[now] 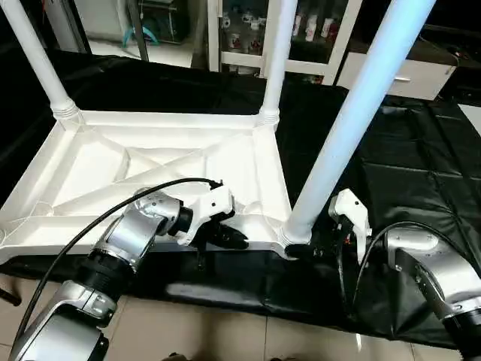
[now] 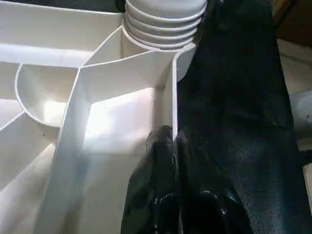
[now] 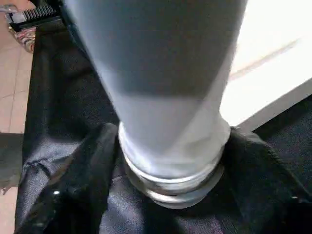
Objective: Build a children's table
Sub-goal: Rotate leg to tighten
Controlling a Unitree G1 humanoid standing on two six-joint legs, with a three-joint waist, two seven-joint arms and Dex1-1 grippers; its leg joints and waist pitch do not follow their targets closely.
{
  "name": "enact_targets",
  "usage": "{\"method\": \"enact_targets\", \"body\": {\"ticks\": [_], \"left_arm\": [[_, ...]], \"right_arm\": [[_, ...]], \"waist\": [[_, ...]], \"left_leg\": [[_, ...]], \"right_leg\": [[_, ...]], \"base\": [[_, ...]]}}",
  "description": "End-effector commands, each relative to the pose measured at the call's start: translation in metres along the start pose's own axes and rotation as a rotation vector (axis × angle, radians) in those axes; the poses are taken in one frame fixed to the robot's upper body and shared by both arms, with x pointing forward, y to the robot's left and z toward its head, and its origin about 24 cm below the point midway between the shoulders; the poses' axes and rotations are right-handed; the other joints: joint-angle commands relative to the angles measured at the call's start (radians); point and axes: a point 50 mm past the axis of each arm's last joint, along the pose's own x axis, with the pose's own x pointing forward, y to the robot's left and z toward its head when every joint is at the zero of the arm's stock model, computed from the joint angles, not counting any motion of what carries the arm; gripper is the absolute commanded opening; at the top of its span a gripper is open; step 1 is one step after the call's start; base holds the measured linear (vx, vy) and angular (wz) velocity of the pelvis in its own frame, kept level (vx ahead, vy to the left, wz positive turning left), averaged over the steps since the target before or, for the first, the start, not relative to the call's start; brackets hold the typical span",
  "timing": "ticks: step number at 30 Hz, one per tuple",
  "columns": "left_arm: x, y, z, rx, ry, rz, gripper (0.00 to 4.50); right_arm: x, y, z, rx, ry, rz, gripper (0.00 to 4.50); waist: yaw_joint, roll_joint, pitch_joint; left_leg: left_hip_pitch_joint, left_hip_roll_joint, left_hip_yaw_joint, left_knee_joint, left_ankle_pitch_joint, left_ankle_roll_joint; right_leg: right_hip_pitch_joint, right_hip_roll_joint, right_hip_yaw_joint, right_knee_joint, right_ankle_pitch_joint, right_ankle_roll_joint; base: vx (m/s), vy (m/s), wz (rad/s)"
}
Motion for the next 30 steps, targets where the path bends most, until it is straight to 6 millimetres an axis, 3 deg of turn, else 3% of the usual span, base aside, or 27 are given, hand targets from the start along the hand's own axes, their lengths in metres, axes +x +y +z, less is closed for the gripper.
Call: {"method": "enact_targets", "body": {"ticks": [1, 10, 20, 22, 25, 27, 28, 30], "left_arm": [[0.013, -0.010, -0.009, -0.028, 0.040, -0.095, 0.00], [0.014, -0.011, -0.009, -0.027, 0.043, -0.099, 0.00], [0.017, -0.014, -0.009, -0.030, 0.041, -0.112, 0.00], [0.018, -0.014, -0.009, -0.031, 0.035, -0.103, 0.00], [0.020, -0.013, -0.008, -0.034, 0.023, -0.083, 0.00], [0.028, -0.006, -0.001, -0.045, -0.026, -0.003, 0.00], [0.028, -0.006, -0.001, -0.045, -0.029, 0.002, 0.00], [0.035, 0.001, 0.004, -0.059, -0.057, 0.074, 0.00]], "right_arm": [[0.001, -0.001, 0.003, -0.017, -0.010, 0.018, 3.02], [0.005, 0.000, 0.001, -0.024, -0.016, 0.060, 2.76], [0.004, 0.005, -0.004, -0.019, -0.028, 0.091, 2.75], [0.005, 0.003, -0.005, -0.023, -0.043, 0.060, 2.75], [0.007, -0.002, -0.004, -0.016, -0.072, -0.008, 2.75], [0.016, -0.012, -0.005, 0.043, -0.166, -0.191, 2.75], [0.017, -0.012, -0.006, 0.047, -0.171, -0.200, 2.75], [0.026, -0.013, -0.009, 0.098, -0.221, -0.279, 2.75]], "waist": [[0.000, 0.003, -0.060], [0.003, -0.006, -0.064], [0.003, -0.001, -0.061], [0.002, -0.007, -0.061], [0.002, -0.003, -0.061], [-0.002, -0.001, -0.058], [-0.005, -0.001, -0.059], [-0.015, -0.002, -0.056]], "left_leg": [[0.007, 0.045, -0.016, -0.060, -0.147, 0.080], [0.008, 0.046, -0.016, -0.057, -0.130, 0.094], [0.011, 0.046, -0.016, -0.059, -0.148, 0.091], [0.010, 0.046, -0.016, -0.059, -0.160, 0.085], [0.009, 0.046, -0.017, -0.060, -0.168, 0.076], [0.008, 0.046, -0.018, -0.063, -0.187, 0.063], [0.009, 0.045, -0.017, -0.063, -0.203, 0.056], [0.010, 0.043, -0.025, -0.069, -0.268, 0.016]], "right_leg": [[0.058, -0.054, 0.047, -0.053, -0.090, -0.298], [0.059, -0.057, 0.047, -0.049, -0.096, -0.300], [0.058, -0.055, 0.047, -0.053, -0.108, -0.299], [0.059, -0.055, 0.047, -0.056, -0.135, -0.292], [0.057, -0.057, 0.046, -0.058, -0.160, -0.286], [0.055, -0.058, 0.047, -0.063, -0.197, -0.274], [0.053, -0.058, 0.046, -0.066, -0.219, -0.270], [0.052, -0.059, 0.042, -0.080, -0.342, -0.222]], "base": [[0.000, 0.000, 0.00], [0.000, 0.000, 0.00], [0.000, 0.000, 0.00], [0.000, 0.000, 0.00], [0.000, 0.000, 0.00], [0.000, 0.000, 0.00], [0.000, 0.000, 0.00], [0.000, 0.000, 0.00]]}}
